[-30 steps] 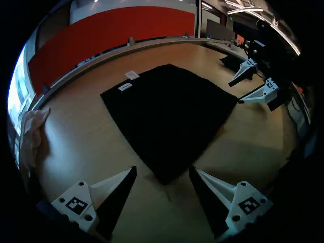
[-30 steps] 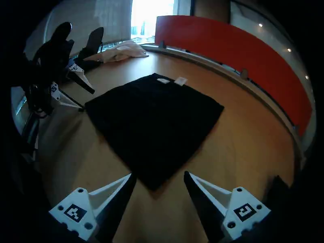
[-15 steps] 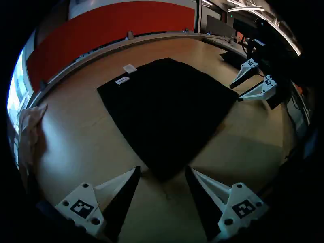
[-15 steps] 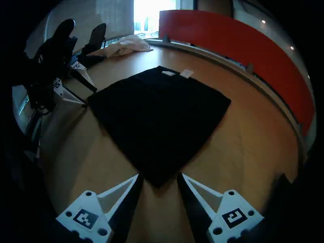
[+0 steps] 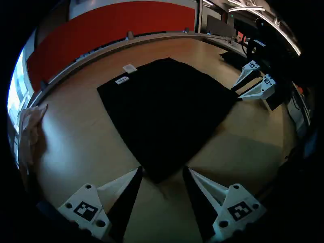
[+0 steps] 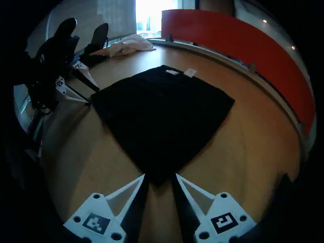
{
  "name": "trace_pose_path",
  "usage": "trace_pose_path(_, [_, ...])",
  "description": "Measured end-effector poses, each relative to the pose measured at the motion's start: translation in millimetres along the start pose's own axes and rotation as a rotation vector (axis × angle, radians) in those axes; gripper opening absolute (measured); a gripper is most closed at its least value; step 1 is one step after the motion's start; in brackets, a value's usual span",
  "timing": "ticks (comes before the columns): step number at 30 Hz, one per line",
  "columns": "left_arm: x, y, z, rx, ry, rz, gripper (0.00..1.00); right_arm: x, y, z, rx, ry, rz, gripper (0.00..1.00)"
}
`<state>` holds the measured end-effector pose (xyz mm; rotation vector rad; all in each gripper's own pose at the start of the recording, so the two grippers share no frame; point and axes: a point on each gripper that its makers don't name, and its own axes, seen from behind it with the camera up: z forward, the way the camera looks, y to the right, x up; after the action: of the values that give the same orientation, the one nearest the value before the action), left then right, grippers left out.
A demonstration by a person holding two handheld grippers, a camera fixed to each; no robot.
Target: Fold towel
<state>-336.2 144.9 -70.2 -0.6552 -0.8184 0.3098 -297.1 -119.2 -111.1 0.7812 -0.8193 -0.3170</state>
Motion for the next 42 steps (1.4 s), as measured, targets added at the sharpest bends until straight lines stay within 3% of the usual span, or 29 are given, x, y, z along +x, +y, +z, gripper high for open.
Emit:
trace_pose_path(4, [0, 1.3, 0.0, 0.0, -0.004, -0.002, 0.65, 0, -1, 0.3, -0.001, 0.0, 0.002, 0.34])
trace_pose_path(6, [0, 2.3, 0.1, 0.0, -0.007, -0.002, 0.55, 0, -1, 0.4, -0.002, 0.0, 0.003, 0.29])
trace_pose_path(8, [1, 3.0, 0.2, 0.001, -0.01, -0.002, 0.51, 0, -1, 0.5, -0.003, 0.0, 0.003, 0.26])
trace_pose_path(14, [4, 3.0, 1.1, 0.011, -0.012, -0.009, 0.2, -1, 0, -0.2, -0.021, 0.0, 0.01, 0.19])
trace_pose_path(18, [6, 2.7, 1.9, 0.022, -0.014, -0.015, 0.11, 1, 0, -1.2, -0.024, 0.005, 0.025, 0.17])
trace_pose_path(28, [17, 5.1, -5.9, 0.019, -0.005, -0.052, 0.09, 13, 5, -12.6, -0.038, 0.037, 0.052, 0.17])
trace_pose_path(42, [57, 6.0, -51.3, 0.035, 0.051, -0.093, 0.09, 51, 10, -59.4, -0.068, 0.112, 0.045, 0.17])
